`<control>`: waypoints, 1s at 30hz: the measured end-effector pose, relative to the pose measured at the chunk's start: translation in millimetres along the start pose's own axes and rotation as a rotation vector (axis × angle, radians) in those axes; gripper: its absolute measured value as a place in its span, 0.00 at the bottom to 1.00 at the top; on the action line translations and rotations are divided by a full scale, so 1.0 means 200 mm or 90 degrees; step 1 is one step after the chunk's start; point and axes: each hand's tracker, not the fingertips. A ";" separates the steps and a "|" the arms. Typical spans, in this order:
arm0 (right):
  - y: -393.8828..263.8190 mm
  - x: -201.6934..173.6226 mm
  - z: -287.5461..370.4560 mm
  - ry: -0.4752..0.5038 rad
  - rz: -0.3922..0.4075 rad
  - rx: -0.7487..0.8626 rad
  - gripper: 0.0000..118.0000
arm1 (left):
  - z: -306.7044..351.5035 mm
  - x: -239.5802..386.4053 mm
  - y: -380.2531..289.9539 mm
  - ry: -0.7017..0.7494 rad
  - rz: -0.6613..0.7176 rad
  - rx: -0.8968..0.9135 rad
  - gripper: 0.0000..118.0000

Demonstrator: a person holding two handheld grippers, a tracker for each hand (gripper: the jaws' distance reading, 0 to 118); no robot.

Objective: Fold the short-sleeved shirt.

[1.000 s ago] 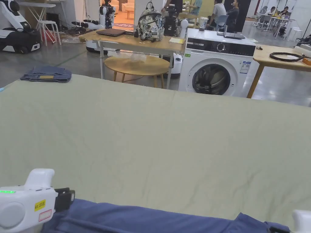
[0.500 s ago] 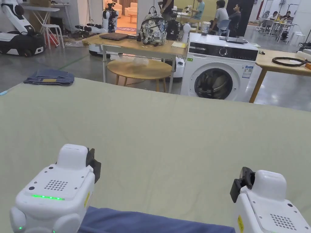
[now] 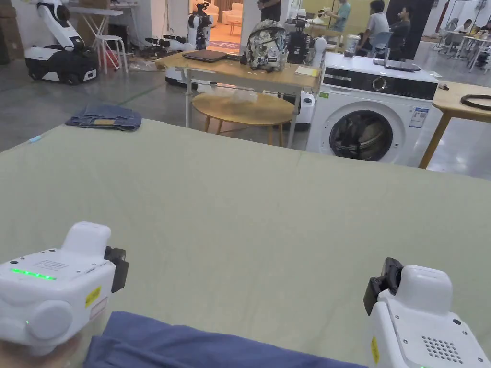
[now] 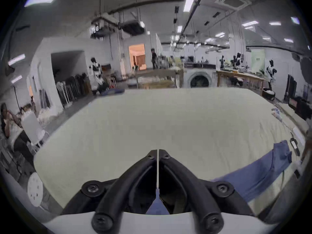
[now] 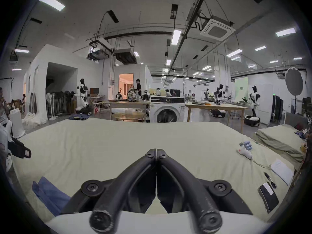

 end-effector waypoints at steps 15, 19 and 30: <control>-0.06 -0.07 -0.05 0.038 0.026 -0.034 0.00 | -0.27 -0.56 -0.27 -0.345 0.318 -0.312 0.48; -0.07 -0.08 -0.05 0.044 0.028 -0.043 0.00 | -0.50 -0.71 -0.39 -0.409 0.391 -0.384 0.55; -0.09 -0.09 -0.05 0.049 0.018 -0.066 0.00 | -0.62 -0.43 -0.51 -0.519 0.453 -0.383 0.07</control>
